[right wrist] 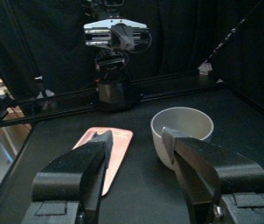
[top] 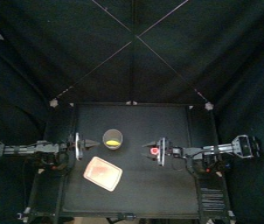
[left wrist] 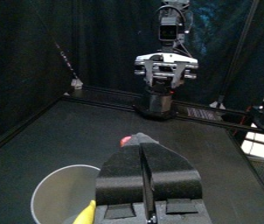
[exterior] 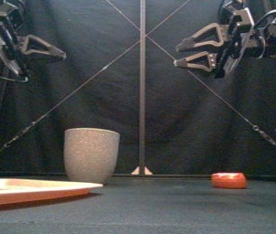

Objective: Pick the banana then place it in the grey bowl
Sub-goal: Drop banana in the grey bowl and return to neutral

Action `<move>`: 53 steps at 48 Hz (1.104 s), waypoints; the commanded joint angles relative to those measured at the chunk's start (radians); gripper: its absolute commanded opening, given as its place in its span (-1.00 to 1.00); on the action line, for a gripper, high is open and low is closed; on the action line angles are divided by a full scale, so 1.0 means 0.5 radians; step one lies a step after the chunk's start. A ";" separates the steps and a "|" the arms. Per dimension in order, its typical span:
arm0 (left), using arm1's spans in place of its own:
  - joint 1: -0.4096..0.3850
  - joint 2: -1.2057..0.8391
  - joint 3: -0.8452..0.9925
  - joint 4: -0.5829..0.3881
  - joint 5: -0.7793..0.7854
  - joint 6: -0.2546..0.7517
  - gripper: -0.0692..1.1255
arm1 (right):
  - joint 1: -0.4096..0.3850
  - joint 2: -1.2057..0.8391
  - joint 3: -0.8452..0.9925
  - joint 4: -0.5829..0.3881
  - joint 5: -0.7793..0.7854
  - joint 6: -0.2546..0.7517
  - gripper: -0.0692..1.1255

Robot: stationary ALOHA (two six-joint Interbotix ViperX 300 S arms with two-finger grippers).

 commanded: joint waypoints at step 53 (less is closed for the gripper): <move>0.006 0.003 -0.003 -0.015 -0.015 -0.003 -0.91 | -0.031 -0.074 0.055 -0.009 -0.015 -0.003 0.55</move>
